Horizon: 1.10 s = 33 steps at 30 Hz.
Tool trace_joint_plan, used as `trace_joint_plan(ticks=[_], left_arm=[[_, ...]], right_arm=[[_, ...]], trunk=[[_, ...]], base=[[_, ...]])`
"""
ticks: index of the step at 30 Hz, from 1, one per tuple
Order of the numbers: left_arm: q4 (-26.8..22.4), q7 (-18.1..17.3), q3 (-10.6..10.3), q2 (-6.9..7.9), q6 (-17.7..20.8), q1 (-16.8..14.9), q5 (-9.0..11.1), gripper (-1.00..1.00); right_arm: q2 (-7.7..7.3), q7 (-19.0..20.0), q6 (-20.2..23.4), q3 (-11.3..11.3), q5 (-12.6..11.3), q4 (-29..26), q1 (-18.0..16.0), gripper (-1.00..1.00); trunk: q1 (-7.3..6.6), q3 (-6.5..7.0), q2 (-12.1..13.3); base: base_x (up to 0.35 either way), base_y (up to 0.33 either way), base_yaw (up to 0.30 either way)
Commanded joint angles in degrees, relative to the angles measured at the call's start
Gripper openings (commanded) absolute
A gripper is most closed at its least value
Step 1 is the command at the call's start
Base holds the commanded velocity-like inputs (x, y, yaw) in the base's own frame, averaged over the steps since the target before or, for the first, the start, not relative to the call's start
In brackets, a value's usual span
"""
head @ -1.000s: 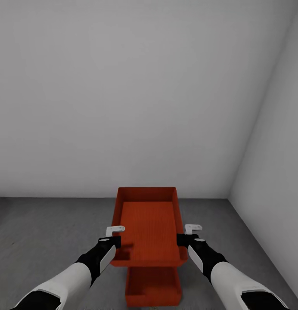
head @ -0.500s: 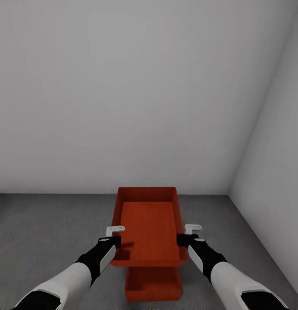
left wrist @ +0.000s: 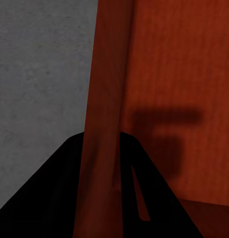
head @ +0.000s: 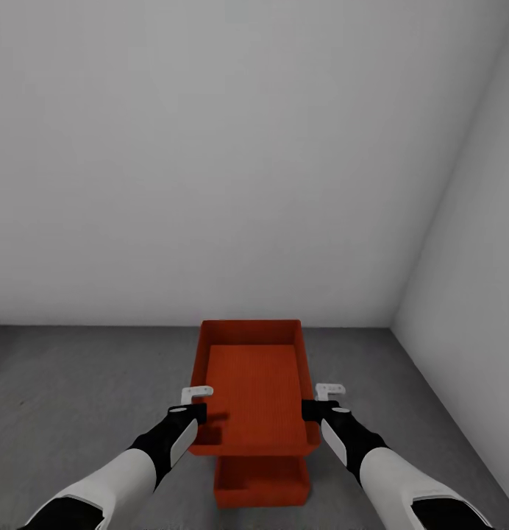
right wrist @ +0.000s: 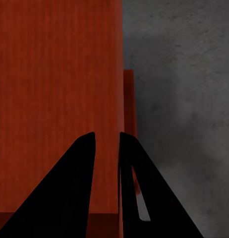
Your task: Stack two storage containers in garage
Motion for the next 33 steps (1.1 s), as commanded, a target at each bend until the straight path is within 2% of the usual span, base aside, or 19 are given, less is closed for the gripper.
trace_joint_plan(ticks=[1,33], left_arm=[[-0.32,0.48,3.27,2.54,-1.27,-0.06,-0.75,-1.00],[-0.32,0.48,3.27,2.56,-1.33,-0.06,-0.83,-1.00]], right_arm=[[-0.22,0.03,0.30,-1.17,-0.35,-0.02,0.00,-1.00],[-0.24,0.03,0.27,-1.17,-0.33,-0.02,0.00,-1.00]], trunk=[[0.00,-0.16,-0.05],[0.00,-3.12,-0.05]], base=[[0.000,0.000,0.000],[0.000,0.000,0.000]])
